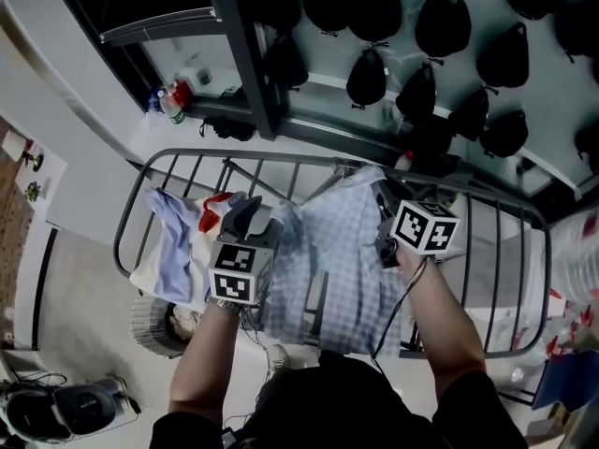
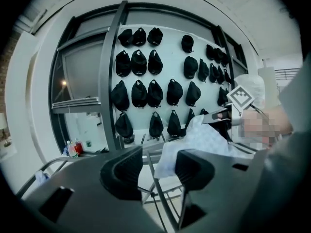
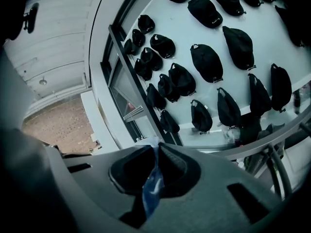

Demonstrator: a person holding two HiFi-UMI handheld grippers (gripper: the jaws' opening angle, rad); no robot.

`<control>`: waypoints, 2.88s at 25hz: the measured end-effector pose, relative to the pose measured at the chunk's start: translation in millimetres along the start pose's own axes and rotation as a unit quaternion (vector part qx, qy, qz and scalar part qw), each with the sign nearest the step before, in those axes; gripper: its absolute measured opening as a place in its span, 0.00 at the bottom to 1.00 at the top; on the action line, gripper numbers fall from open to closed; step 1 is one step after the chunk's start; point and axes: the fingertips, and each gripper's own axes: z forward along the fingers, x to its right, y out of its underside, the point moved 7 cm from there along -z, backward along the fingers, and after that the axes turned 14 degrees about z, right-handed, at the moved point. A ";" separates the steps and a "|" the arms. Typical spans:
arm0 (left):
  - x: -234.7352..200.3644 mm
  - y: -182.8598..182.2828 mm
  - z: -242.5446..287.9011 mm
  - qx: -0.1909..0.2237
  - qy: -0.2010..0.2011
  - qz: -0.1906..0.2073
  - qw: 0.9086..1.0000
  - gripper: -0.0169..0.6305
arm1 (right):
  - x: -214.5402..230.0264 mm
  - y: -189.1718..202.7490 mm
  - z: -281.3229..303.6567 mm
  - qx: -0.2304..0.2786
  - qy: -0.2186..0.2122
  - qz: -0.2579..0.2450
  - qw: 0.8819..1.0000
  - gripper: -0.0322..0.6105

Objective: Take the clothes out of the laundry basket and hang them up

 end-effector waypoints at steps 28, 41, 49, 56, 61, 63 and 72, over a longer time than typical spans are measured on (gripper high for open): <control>-13.4 53.3 -15.0 -0.151 0.058 0.070 0.984 0.47 | 13.3 41.1 20.7 -0.113 0.124 -0.078 0.983 0.43; -6.4 75.6 -20.7 -0.215 0.110 0.137 0.961 0.51 | 7.9 64.5 14.0 -0.182 0.165 -0.148 0.958 0.49; -0.3 80.3 -28.1 -0.216 0.184 0.143 0.948 0.51 | 10.8 72.6 12.8 -0.199 0.176 -0.138 0.954 0.50; 8.5 77.7 -41.9 -0.170 0.259 0.150 0.939 0.51 | 14.5 75.2 15.9 -0.191 0.187 -0.115 0.957 0.51; 11.1 66.5 -56.5 -0.093 0.248 0.289 0.920 0.51 | 23.5 72.1 16.5 -0.175 0.206 -0.085 0.959 0.52; 7.3 70.1 -58.6 -0.105 0.234 0.328 0.909 0.51 | 25.7 69.8 16.2 -0.168 0.207 -0.076 0.961 0.51; 0.1 55.5 -63.6 -0.015 0.212 0.190 0.958 0.51 | 13.2 77.8 20.4 -0.191 0.182 -0.092 0.960 0.54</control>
